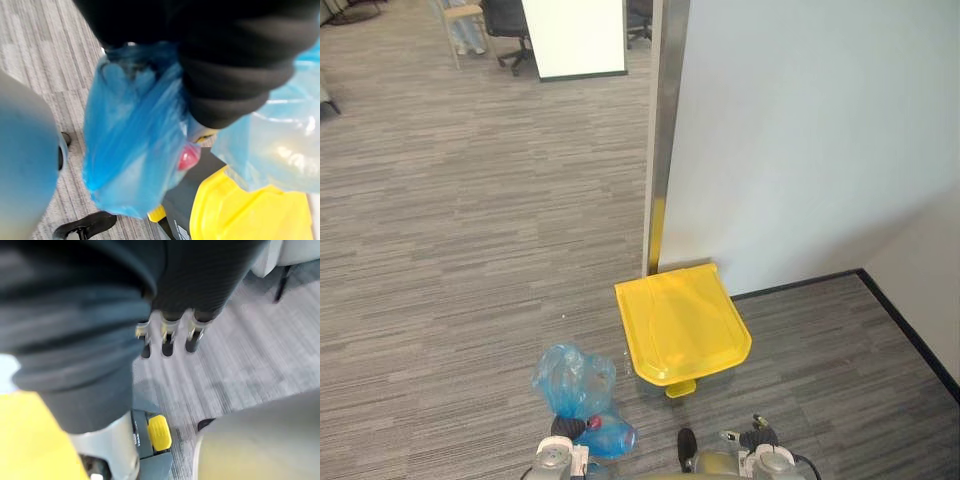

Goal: Gather rubbish on tea table into small bin, then transfer packed bag to large trash can.

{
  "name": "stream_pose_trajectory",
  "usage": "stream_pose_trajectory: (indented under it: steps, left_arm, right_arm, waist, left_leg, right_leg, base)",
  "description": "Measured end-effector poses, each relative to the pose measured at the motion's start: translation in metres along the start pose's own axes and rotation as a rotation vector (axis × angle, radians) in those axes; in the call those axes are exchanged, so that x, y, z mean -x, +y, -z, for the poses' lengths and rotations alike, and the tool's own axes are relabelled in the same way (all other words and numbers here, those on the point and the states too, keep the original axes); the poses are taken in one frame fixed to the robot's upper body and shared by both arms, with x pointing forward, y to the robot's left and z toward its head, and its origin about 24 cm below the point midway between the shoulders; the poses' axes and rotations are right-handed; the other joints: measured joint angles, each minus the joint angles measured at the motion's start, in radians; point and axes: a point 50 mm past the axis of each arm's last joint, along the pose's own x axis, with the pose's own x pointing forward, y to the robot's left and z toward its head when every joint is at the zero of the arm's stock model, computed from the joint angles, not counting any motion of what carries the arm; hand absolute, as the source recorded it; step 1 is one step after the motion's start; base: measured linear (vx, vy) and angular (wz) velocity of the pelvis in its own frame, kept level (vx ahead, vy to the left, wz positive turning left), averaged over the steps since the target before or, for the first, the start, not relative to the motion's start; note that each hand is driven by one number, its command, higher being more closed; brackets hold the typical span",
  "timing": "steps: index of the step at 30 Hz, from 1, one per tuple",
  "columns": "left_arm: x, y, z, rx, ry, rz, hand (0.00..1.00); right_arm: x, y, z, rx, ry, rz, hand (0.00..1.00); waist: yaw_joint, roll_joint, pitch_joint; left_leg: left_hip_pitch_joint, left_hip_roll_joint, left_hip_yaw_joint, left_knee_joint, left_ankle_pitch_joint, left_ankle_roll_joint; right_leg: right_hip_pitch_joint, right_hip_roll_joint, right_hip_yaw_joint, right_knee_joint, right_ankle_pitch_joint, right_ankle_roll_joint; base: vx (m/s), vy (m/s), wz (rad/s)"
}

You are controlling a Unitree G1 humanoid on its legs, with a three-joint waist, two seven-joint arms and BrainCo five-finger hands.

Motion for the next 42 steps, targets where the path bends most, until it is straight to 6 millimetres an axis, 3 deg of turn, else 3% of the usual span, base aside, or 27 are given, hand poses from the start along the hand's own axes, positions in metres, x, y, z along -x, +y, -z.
stream_pose_trajectory:
  steps: [1, 3, 5, 6, 7, 8, 10, 14, 17, 23, 29, 31, 33, 34, 35, 37, 39, 40, 41, 42]
  left_arm:
    - [-0.001, 0.000, -0.005, -0.002, -0.010, 0.001, 1.00]
    - [-0.002, 0.000, -0.007, -0.003, -0.017, 0.000, 1.00]
    - [-0.004, 0.003, -0.010, -0.009, -0.023, -0.010, 1.00]
    - [-0.005, 0.002, -0.013, -0.009, -0.030, -0.016, 1.00]
    - [-0.005, 0.002, -0.015, -0.010, -0.033, -0.022, 1.00]
    - [-0.006, -0.001, -0.017, -0.007, -0.036, -0.015, 1.00]
    - [-0.007, -0.001, -0.023, -0.014, -0.050, -0.015, 1.00]
    - [-0.009, 0.001, -0.026, -0.006, -0.057, -0.024, 1.00]
    - [-0.009, 0.000, -0.027, 0.009, -0.057, -0.023, 1.00]
    - [-0.008, -0.003, -0.025, 0.000, -0.049, -0.015, 1.00]
    - [-0.004, -0.014, -0.014, -0.015, -0.020, 0.027, 1.00]
    - [-0.004, -0.014, -0.011, -0.029, -0.009, 0.029, 1.00]
    - [-0.003, -0.013, -0.009, -0.047, -0.004, 0.031, 1.00]
    - [-0.002, -0.013, -0.005, -0.044, 0.004, 0.031, 1.00]
    - [-0.002, -0.011, -0.005, -0.050, 0.003, 0.030, 1.00]
    - [-0.002, -0.008, -0.002, -0.057, 0.011, 0.023, 1.00]
    - [-0.002, -0.007, 0.002, -0.056, 0.036, 0.021, 1.00]
    - [-0.001, -0.010, 0.002, -0.042, 0.032, 0.027, 1.00]
    - [-0.005, -0.005, -0.012, -0.047, -0.015, 0.016, 1.00]
    - [-0.007, -0.002, -0.017, -0.058, -0.028, 0.010, 1.00]
  right_arm:
    - [-0.002, 0.001, -0.011, -0.001, -0.035, 0.001, 0.00]
    - [-0.002, 0.001, -0.015, 0.006, -0.049, 0.003, 0.00]
    - [-0.002, 0.002, -0.017, 0.009, -0.055, 0.002, 0.00]
    - [-0.002, 0.002, -0.018, 0.012, -0.048, 0.007, 0.00]
    - [-0.004, 0.000, -0.020, 0.012, -0.049, 0.020, 0.00]
    - [-0.005, 0.001, -0.028, 0.002, -0.067, 0.022, 0.00]
    - [-0.005, 0.001, -0.034, 0.001, -0.083, 0.023, 0.00]
    - [-0.005, -0.002, -0.027, -0.033, -0.058, 0.037, 0.00]
    - [-0.004, -0.001, -0.026, -0.034, -0.056, 0.035, 0.00]
    - [-0.004, -0.002, -0.023, -0.035, -0.049, 0.036, 0.00]
    - [-0.001, -0.005, -0.008, -0.032, -0.015, 0.042, 0.00]
    - [0.000, -0.005, -0.003, -0.034, -0.003, 0.044, 0.00]
    - [0.002, -0.004, 0.004, -0.040, 0.016, 0.043, 0.00]
    - [0.003, -0.002, 0.006, -0.060, 0.025, 0.042, 0.00]
    - [0.003, -0.002, 0.006, -0.070, 0.025, 0.046, 0.00]
    - [0.007, 0.001, 0.018, -0.069, 0.058, 0.039, 0.00]
    - [0.006, -0.001, 0.018, -0.066, 0.055, 0.043, 0.00]
    - [0.004, -0.004, 0.013, -0.064, 0.043, 0.048, 0.00]
    - [0.000, -0.003, 0.005, -0.046, 0.029, 0.039, 0.00]
    - [-0.001, -0.006, 0.005, -0.015, 0.037, 0.036, 0.00]
  waist:
    - [-0.003, 0.008, 0.021]
    - [0.000, -0.001, 0.027]
    - [-0.001, -0.015, 0.041]
    - [0.005, -0.021, 0.047]
    - [0.009, 0.005, 0.061]
    - [0.006, 0.020, 0.077]
    - [0.005, 0.017, 0.101]
    - [0.019, 0.011, 0.100]
    - [0.021, 0.009, 0.098]
    - [0.020, 0.013, 0.078]
    - [0.013, 0.025, 0.009]
    - [0.010, 0.021, -0.005]
    - [0.011, 0.006, -0.023]
    - [0.016, 0.020, -0.050]
    - [0.000, 0.008, -0.055]
    - [0.003, -0.036, -0.069]
    - [0.013, -0.019, -0.097]
    - [0.029, 0.032, -0.116]
    - [0.008, -0.005, -0.092]
    - [0.005, -0.003, -0.083]
  left_leg:
    - [0.017, -0.002, -0.001, 0.009, -0.017, 0.013]
    - [0.016, 0.000, -0.006, 0.050, -0.048, 0.019]
    - [0.006, -0.002, -0.027, 0.133, -0.100, 0.005]
    - [0.007, 0.002, -0.035, 0.164, -0.122, -0.007]
    - [-0.007, 0.027, -0.043, 0.207, -0.137, -0.027]
    - [-0.023, 0.037, -0.062, 0.231, -0.147, -0.033]
    - [-0.040, 0.045, -0.095, 0.247, -0.159, -0.042]
    - [-0.053, 0.075, -0.197, 0.321, -0.200, -0.057]
    - [-0.086, 0.097, -0.243, 0.364, -0.217, -0.058]
    - [-0.094, 0.099, -0.262, 0.355, -0.219, -0.059]
    - [-0.079, 0.101, -0.260, 0.311, -0.212, -0.070]
    - [-0.068, 0.101, -0.261, 0.289, -0.200, -0.078]
    - [-0.051, 0.084, -0.259, 0.231, -0.154, -0.074]
    - [-0.054, 0.100, -0.236, 0.162, -0.102, -0.069]
    - [-0.043, 0.093, -0.231, 0.113, -0.075, -0.078]
    - [-0.024, 0.056, -0.216, 0.095, -0.047, -0.082]
    - [-0.029, 0.056, -0.191, 0.013, -0.005, -0.046]
    - [-0.044, 0.077, -0.158, -0.052, 0.036, -0.038]
    - [-0.050, 0.034, -0.152, -0.085, 0.079, -0.071]
    - [-0.068, 0.023, -0.151, -0.087, 0.085, -0.071]
  right_leg:
    - [-0.045, -0.014, -0.049, 0.092, -0.027, 0.022]
    - [-0.100, -0.035, -0.101, 0.078, -0.037, 0.016]
    - [-0.083, -0.080, -0.183, -0.021, 0.001, -0.001]
    - [-0.066, -0.085, -0.207, -0.045, 0.071, -0.030]
    - [-0.064, -0.084, -0.225, -0.026, 0.078, -0.040]
    - [-0.072, -0.083, -0.237, -0.001, 0.065, -0.059]
    - [-0.086, -0.085, -0.253, 0.043, 0.035, -0.073]
    - [-0.072, -0.086, -0.304, 0.138, -0.046, -0.090]
    - [-0.071, -0.090, -0.340, 0.163, -0.070, -0.091]
    - [-0.071, -0.099, -0.363, 0.168, -0.086, -0.086]
    - [-0.061, -0.097, -0.370, 0.156, -0.086, -0.086]
    - [-0.045, -0.098, -0.381, 0.150, -0.078, -0.087]
    - [-0.039, -0.092, -0.363, 0.104, -0.030, -0.063]
    - [-0.034, -0.068, -0.330, 0.075, -0.020, -0.042]
    - [-0.032, -0.088, -0.311, 0.212, -0.091, -0.043]
    - [-0.014, -0.113, -0.288, 0.275, -0.143, -0.039]
    - [0.038, -0.044, -0.272, 0.060, -0.110, -0.031]
    - [0.053, -0.018, -0.244, -0.024, -0.126, -0.053]
    - [0.050, -0.052, -0.224, 0.055, -0.195, -0.032]
    - [0.054, -0.036, -0.193, -0.006, -0.185, -0.046]
  base:
    - [-0.08, 0.015, -0.13]
    - [-0.02, -0.010, 0.07]
    - [0.04, -0.082, 0.31]
    - [0.12, -0.099, 0.13]
    - [0.16, -0.084, 0.04]
    - [0.14, -0.076, 0.16]
    - [0.09, -0.067, 0.37]
    - [0.12, -0.060, 0.35]
    - [0.07, -0.038, 0.33]
    - [0.06, -0.009, 0.13]
    - [0.04, -0.001, 0.04]
    - [0.01, -0.011, 0.14]
    - [-0.03, -0.015, 0.08]
    - [-0.05, -0.067, 0.25]
    - [-0.04, -0.089, 0.32]
    - [-0.02, -0.056, -0.01]
    - [-0.13, -0.050, -0.58]
    - [-0.11, -0.075, -0.52]
    - [-0.09, -0.098, -0.49]
    - [-0.15, -0.072, -0.27]
